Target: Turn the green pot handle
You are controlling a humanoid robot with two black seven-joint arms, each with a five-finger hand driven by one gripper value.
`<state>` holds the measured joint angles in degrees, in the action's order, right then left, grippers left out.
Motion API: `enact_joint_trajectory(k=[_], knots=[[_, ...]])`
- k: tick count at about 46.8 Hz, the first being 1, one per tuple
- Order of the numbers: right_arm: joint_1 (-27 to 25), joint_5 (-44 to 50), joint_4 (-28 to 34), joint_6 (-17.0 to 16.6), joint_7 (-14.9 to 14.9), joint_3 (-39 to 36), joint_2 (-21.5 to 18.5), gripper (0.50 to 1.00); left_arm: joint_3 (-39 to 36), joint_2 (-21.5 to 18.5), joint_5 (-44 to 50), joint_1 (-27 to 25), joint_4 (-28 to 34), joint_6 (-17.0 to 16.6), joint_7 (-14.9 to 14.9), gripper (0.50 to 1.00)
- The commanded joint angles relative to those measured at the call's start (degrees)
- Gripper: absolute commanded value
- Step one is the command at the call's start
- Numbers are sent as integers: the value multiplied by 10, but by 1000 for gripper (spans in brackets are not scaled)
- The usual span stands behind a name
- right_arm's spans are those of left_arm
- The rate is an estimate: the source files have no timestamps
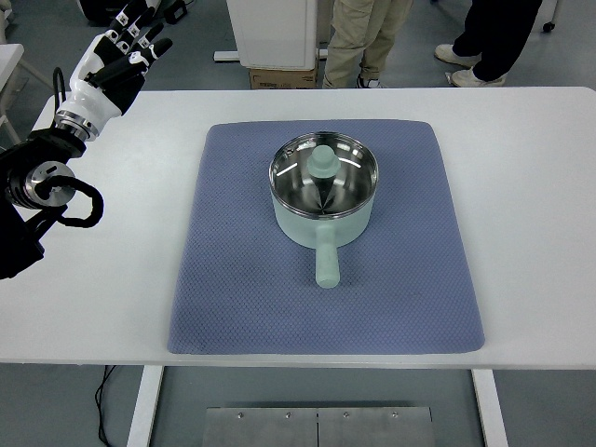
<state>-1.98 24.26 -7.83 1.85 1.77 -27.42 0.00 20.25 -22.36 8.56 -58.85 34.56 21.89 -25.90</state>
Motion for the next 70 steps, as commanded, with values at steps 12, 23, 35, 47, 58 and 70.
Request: enact_joint_trajectory(k=[12, 23, 35, 47, 58, 70], knots=[[0, 0, 0, 0, 0, 0, 0, 1000, 4, -26, -59, -35, 0, -1, -2, 1000], [0, 0, 0, 0, 0, 0, 0, 1000, 5, -26, -86, -49, 3, 1, -25, 1000], [0, 0, 0, 0, 0, 0, 0, 1000, 5, -49, -123, -76, 79, -4, -53, 1000], [0, 0, 0, 0, 0, 0, 0, 1000, 0, -121, -124, -107, 215, 1, -53, 1000], [0, 0, 0, 0, 0, 0, 0, 1000, -21, -164, -126, -120, 239, 91, -53, 1000], [0, 0, 0, 0, 0, 0, 0, 1000, -22, -163, -122, -131, 241, 118, -50, 1000]])
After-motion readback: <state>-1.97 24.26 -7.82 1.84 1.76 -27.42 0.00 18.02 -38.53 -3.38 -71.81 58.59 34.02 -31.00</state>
